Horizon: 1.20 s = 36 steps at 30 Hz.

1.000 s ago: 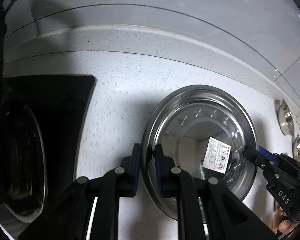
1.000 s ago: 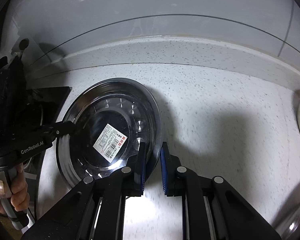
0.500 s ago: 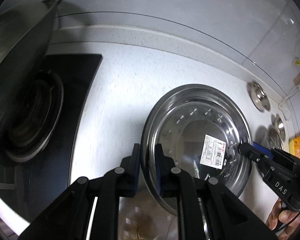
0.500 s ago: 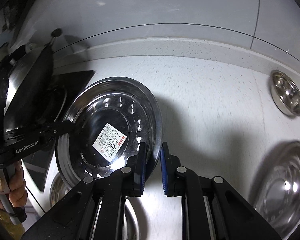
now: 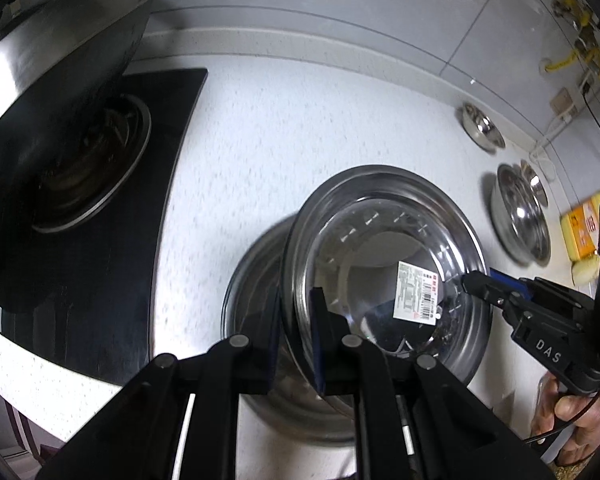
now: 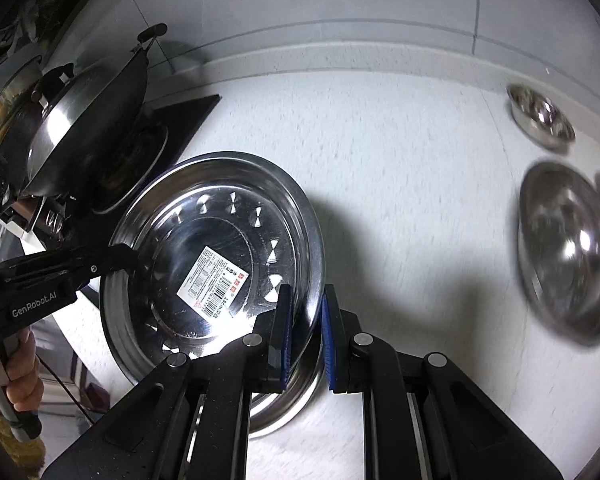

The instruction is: Organize plates and bowls

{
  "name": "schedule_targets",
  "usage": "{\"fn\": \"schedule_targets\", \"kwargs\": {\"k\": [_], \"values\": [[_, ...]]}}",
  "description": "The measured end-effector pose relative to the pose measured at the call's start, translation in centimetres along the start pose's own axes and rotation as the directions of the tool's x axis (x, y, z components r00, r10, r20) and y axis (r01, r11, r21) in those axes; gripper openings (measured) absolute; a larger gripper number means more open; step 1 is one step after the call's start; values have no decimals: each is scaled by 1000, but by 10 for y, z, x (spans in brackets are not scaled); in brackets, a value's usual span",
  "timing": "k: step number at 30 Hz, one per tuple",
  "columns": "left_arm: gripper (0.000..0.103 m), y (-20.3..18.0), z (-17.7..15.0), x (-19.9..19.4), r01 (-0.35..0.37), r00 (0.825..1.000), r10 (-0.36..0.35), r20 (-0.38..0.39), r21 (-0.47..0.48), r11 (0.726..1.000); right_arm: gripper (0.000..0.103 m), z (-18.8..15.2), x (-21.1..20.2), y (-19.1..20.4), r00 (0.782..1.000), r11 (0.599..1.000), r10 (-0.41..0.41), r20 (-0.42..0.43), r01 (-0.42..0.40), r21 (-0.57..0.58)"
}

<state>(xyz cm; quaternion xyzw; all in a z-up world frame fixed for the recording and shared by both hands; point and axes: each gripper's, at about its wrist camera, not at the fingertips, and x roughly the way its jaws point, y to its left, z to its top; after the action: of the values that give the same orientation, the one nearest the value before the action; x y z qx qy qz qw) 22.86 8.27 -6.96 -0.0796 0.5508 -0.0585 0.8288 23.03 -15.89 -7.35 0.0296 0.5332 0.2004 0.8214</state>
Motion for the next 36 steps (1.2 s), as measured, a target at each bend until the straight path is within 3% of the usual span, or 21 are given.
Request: {"fn": "schedule_targets", "kwargs": {"k": [6,13,26,36], "values": [[12,9,-18,7,12,999,-11,-35,25,1000,13,-29,3,5,1000,999,-11,-19,12,39],[12,9,-29,23,19,997,-16,-70,52,998,12,-39,8,5,999,997,-39,-35,41,63],[12,14,-27,42,12,995,-5,-101,71,997,12,-39,24,6,997,994,-60,-52,64,87],[14,24,-21,36,20,998,-15,-66,65,998,13,-31,21,9,997,994,-78,-16,79,80]]}}
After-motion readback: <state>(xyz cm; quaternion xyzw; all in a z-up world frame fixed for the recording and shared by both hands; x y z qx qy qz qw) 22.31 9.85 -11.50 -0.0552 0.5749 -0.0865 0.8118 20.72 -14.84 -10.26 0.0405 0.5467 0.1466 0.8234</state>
